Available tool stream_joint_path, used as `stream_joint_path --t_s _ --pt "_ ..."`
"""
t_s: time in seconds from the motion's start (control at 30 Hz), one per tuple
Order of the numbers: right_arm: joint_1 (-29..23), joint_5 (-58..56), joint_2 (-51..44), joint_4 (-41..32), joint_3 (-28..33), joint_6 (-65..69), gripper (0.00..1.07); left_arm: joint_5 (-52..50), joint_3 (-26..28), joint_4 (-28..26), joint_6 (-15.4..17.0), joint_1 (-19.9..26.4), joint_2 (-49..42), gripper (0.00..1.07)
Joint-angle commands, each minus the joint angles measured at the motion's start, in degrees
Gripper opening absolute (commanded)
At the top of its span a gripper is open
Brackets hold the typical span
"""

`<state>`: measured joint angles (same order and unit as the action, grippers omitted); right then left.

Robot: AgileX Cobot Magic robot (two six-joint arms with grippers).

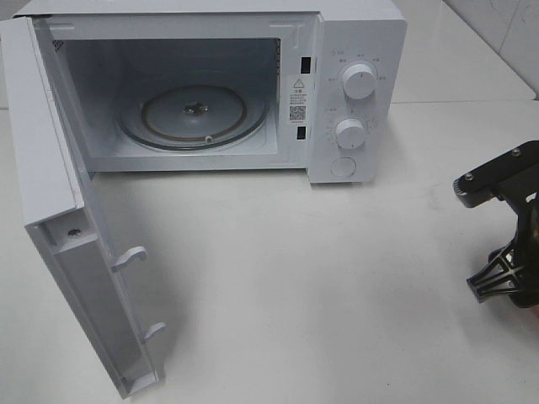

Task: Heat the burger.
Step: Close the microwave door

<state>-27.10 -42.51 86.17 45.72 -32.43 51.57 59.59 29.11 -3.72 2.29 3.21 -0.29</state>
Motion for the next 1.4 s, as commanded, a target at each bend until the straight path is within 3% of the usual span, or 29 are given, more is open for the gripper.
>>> stream_joint_path --t_s 0.03,0.07,0.13,0.17,0.23,0.57,0.73,1.2,1.4 --pt "0.17 -0.8 -5.5 -6.53 -0.63 -9.05 0.66 -0.29 -0.29 -0.17 0.11 0.23 -1.09 1.0" --pt "0.17 -0.8 -5.5 -6.53 -0.63 -9.05 0.66 -0.29 -0.29 -0.17 0.11 0.23 -1.09 1.0" --pt "0.17 -0.4 -12.2 -16.16 -2.01 -20.4 0.68 -0.29 -0.29 -0.17 0.11 0.23 -1.09 1.0" --pt "0.17 -0.4 -12.2 -16.16 -2.01 -20.4 0.68 -0.29 -0.29 -0.17 0.11 0.23 -1.09 1.0" --pt "0.17 -1.2 -17.13 -23.2 -3.55 -28.53 0.7 -0.29 -0.29 -0.17 0.11 0.23 -1.09 1.0" --pt "0.17 -7.05 -31.91 -39.25 -6.07 -42.57 0.77 -0.29 -0.29 -0.17 0.11 0.23 -1.09 1.0" --pt "0.17 -13.18 -38.33 -42.46 -6.07 -42.74 0.76 -0.29 -0.29 -0.17 0.11 0.23 -1.09 1.0" --pt "0.23 -24.41 -54.89 -42.23 -6.07 -45.32 0.76 -0.29 -0.29 -0.17 0.11 0.23 -1.09 1.0" --pt "5.73 -22.46 -65.15 -42.34 -6.07 -47.84 0.76 -0.29 -0.29 -0.17 0.11 0.23 -1.09 1.0"
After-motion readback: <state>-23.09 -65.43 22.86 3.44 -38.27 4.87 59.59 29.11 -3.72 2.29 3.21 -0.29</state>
